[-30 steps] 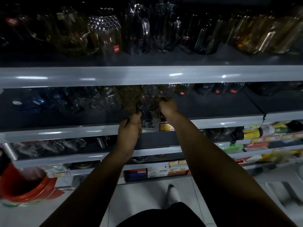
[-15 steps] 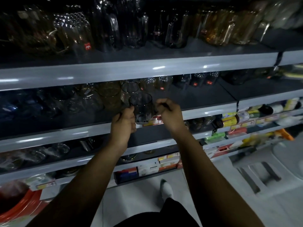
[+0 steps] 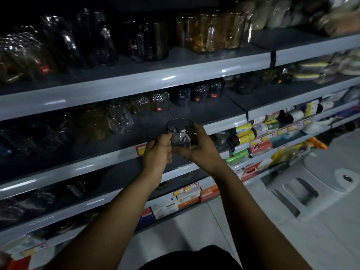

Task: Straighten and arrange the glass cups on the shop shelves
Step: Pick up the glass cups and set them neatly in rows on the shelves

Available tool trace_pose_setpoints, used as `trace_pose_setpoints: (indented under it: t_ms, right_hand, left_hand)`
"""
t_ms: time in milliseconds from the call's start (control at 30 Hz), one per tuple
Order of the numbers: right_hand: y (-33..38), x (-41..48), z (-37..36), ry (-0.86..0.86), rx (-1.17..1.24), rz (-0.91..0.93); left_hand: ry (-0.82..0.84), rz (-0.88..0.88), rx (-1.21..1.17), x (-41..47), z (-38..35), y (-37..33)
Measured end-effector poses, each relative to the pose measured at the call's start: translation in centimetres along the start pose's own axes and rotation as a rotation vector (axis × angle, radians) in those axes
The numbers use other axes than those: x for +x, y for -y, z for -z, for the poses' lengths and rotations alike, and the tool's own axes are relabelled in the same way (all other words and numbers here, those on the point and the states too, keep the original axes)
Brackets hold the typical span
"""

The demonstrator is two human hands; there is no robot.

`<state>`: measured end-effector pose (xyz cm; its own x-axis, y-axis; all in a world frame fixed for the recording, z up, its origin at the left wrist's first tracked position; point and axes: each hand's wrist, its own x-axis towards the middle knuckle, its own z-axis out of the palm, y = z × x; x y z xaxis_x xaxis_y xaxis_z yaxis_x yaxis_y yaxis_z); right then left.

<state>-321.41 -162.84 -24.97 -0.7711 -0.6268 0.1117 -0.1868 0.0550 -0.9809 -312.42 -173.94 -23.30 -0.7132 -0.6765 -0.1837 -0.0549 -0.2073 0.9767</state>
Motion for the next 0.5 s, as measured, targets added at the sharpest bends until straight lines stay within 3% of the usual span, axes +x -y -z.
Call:
trace_pose_setpoints:
  t_ms: [333, 500]
  right_hand:
    - [-0.3, 2.7, 9.6, -0.009, -0.097, -0.021]
    - [-0.3, 2.9, 13.2, 0.004, 0.023, -0.109]
  left_hand:
    - [0.036, -0.064, 0.068, 0.0, -8.6, -1.1]
    - [-0.07, -0.148, -0.003, -0.3, -10.8, 0.4]
